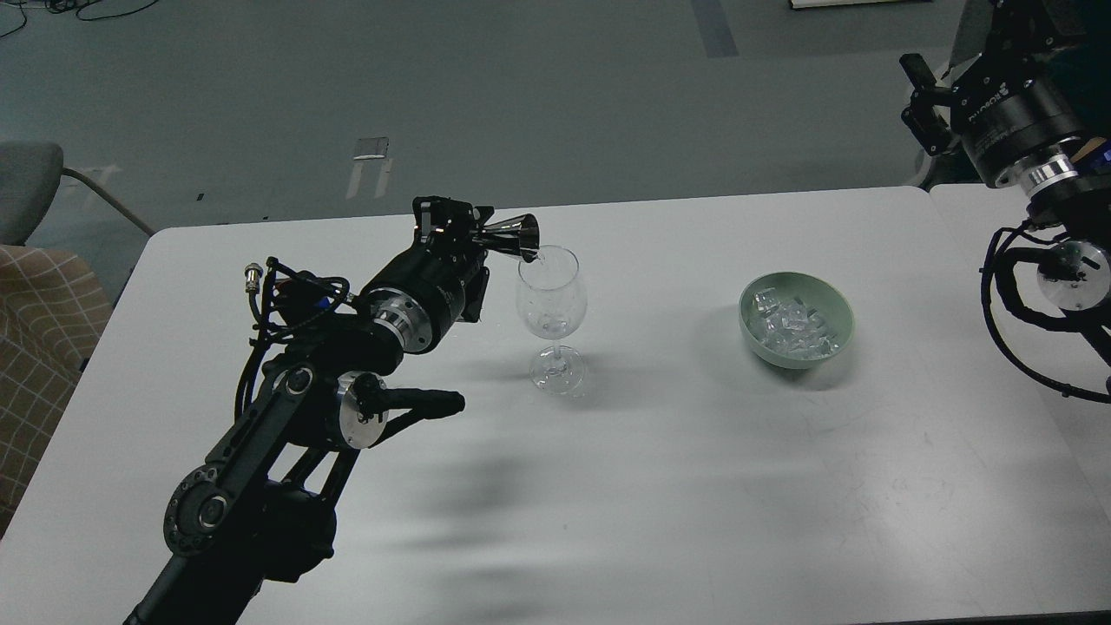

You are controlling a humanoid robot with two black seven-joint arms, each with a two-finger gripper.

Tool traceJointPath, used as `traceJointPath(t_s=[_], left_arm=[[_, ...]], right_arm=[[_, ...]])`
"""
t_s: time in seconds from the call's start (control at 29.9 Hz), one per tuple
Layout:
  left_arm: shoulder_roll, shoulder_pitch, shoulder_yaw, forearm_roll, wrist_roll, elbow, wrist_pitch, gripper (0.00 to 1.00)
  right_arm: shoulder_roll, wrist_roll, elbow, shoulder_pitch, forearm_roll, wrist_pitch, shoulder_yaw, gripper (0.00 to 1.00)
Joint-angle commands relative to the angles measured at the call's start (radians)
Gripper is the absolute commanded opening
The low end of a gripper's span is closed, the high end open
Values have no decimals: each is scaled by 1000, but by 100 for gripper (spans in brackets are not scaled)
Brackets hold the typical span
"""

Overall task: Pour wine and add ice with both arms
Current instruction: 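Tilt the jigger with the left gripper to pour into the glass, then turn the jigger upright and pull it back from the glass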

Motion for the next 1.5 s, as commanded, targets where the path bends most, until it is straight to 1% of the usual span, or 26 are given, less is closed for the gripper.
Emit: traceJointPath(t_s=[0.0,0.3,0.4,0.47,0.8,1.14,1.3,1.34,1.4,1.47], left_arm=[[3,0,10,33,0,0,0,0],[3,-2,12,107,2,0,0,0],[6,-3,12,148,26,-5,0,0],[6,-5,12,161,28,-14,0,0],[42,-11,56,253,28,-64,0,0],[34,-11,61,340,28,-84,0,0],[19,0,38,293,28,-94,9,0],[20,6,27,241,28,-97,11,0],[17,31,-46,83,28,-104,20,0],[14,38,-99,-18,28,-109,20,0]], right_arm=[[0,0,0,0,0,0,0,100],[0,0,0,0,0,0,0,100],[0,0,0,0,0,0,0,100],[0,0,0,0,0,0,0,100],[2,0,0,0,0,0,0,100],[7,0,-2,-2,-2,0,0,100],[3,0,-2,-3,-2,0,0,100],[2,0,-2,-3,-2,0,0,100],[0,0,0,-3,-2,0,0,100],[0,0,0,-3,-2,0,0,100]])
